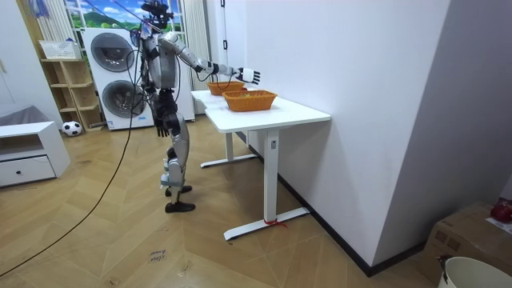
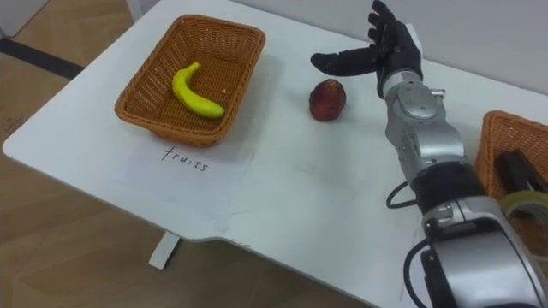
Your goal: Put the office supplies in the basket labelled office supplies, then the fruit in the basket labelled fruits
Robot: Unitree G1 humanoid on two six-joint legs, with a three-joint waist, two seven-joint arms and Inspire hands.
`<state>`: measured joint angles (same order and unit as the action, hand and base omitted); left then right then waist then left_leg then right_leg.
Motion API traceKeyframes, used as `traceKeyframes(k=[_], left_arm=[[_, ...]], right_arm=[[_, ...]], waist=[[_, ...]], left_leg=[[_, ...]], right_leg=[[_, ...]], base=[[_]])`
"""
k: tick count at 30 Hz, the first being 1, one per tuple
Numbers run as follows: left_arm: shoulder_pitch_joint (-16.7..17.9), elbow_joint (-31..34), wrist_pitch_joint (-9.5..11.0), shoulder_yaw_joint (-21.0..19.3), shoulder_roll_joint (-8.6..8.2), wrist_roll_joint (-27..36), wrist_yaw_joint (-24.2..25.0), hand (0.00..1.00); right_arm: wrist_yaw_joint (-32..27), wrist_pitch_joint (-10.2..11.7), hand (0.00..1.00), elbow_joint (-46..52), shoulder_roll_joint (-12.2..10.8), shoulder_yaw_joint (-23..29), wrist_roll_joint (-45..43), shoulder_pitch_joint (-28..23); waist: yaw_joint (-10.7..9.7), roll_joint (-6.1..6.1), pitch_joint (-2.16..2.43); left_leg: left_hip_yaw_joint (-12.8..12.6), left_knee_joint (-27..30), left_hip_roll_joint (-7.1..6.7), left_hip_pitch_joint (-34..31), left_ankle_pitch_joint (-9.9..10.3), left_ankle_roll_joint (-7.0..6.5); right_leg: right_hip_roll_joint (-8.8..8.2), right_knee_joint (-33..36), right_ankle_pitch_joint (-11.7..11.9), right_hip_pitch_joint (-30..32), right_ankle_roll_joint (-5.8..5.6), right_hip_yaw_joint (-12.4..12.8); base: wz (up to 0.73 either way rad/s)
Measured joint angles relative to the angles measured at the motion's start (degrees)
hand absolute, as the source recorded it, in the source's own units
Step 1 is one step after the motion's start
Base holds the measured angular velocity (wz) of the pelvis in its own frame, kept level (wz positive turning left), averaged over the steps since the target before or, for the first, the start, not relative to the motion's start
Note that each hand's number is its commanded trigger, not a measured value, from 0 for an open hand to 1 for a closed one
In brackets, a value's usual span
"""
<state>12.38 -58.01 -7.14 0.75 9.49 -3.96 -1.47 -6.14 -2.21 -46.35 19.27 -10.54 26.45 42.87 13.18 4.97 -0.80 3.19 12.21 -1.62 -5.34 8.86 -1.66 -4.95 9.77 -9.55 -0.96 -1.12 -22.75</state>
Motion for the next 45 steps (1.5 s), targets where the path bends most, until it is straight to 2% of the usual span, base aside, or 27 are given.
traceKeyframes(k=[5, 10, 11, 14, 16, 18, 27, 36, 41, 45], left_arm=[[-1.0, -0.1, 0.2, 0.0, -0.01, 0.1, 0.5, 0.00], [-2.1, -0.6, 0.9, 0.1, 0.15, 0.1, 0.1, 0.00], [-2.2, -0.6, 0.9, 0.1, 0.14, 0.1, -0.2, 0.00], [-2.3, -0.6, 0.9, 0.2, 0.12, 0.2, -0.3, 0.00], [-2.9, -0.6, 0.9, 1.1, 0.43, 1.9, -0.7, 0.00], [-3.2, -0.6, 0.9, 2.2, 0.68, 2.3, -1.2, 0.00], [-4.3, -1.9, 1.0, 2.8, 0.69, 2.3, -1.8, 0.00], [-5.6, -5.6, 2.6, 4.2, 0.67, 2.4, -1.8, 0.00], [-6.0, -6.5, 3.2, 5.1, 0.77, 3.5, -1.8, 0.00], [-6.5, -7.1, 3.8, 5.1, 0.77, 3.5, -1.8, 0.00]], right_arm=[[0.1, 0.4, 0.00, -0.8, 0.1, 0.0, 0.0, 0.0], [0.0, 1.1, 0.00, -2.7, 0.1, 0.0, 0.0, 0.0], [0.0, 1.1, 0.00, -2.8, 0.1, 0.0, -0.3, 0.0], [0.0, 1.1, 0.00, -2.8, 0.1, 0.0, -2.4, 0.1], [-0.2, 1.1, 0.00, -2.8, 0.0, -0.2, -2.6, 0.1], [-0.2, 1.1, 0.00, -2.8, 0.0, -0.7, -3.3, 0.2], [1.0, 1.0, 0.00, -2.8, -0.5, -2.1, -4.6, 0.3], [1.9, 1.1, 0.00, -3.0, -1.1, -4.0, -10.9, 0.3], [1.8, 2.2, 0.00, -3.1, -1.1, -4.1, -12.9, 0.3], [1.2, 2.9, 0.00, -5.1, -1.1, -4.1, -14.1, 0.3]], waist=[[0.8, 0.06, -0.06], [1.6, 0.65, -0.44], [1.6, 0.73, -0.50], [1.6, 0.73, -0.58], [1.4, 0.78, -0.99], [1.4, 0.90, -1.09], [1.5, 1.02, -1.16], [1.7, 1.16, -1.39], [2.1, 1.26, -1.45], [3.3, 1.56, -1.61]], left_leg=[[-0.4, -0.2, 0.05, -0.6, 0.0, 0.00], [-0.8, -0.5, 0.05, -1.7, -0.1, -0.03], [-0.8, -0.4, 0.05, -2.3, -0.1, -0.06], [-1.2, -0.2, 0.03, -3.3, -0.1, -0.09], [-1.3, -0.2, 0.03, -3.4, -0.1, -0.09], [-1.4, -0.2, 0.07, -3.6, -0.1, -0.09], [-1.6, -0.4, 0.10, -4.3, -0.1, -0.09], [-1.6, -0.4, 0.13, -4.4, -0.1, -0.09], [-1.6, -0.4, 0.15, -4.5, -0.1, -0.09], [-1.5, -0.4, 0.19, -4.5, -0.1, -0.09]], right_leg=[[0.00, 0.1, 0.0, 1.0, 0.00, 0.7], [-0.06, 0.1, 0.0, 2.4, 0.00, 1.0], [0.03, 0.1, 0.0, 3.0, -0.01, 1.7], [-0.02, 0.2, 0.0, 3.9, -0.04, 2.0], [-0.03, 0.2, 0.0, 4.1, -0.05, 2.0], [0.00, 0.1, 0.0, 4.3, -0.04, 2.1], [0.00, 0.1, 0.0, 5.2, -0.04, 2.2], [0.04, 0.1, 0.0, 5.3, -0.04, 2.3], [0.04, 0.1, 0.0, 5.4, -0.04, 2.2], [0.03, 0.2, 0.0, 5.6, -0.03, 2.3]], base=[[-0.07], [-0.02], [-0.03], [-0.04], [0.00], [-0.02], [0.00], [0.00], [0.00], [-0.03]])
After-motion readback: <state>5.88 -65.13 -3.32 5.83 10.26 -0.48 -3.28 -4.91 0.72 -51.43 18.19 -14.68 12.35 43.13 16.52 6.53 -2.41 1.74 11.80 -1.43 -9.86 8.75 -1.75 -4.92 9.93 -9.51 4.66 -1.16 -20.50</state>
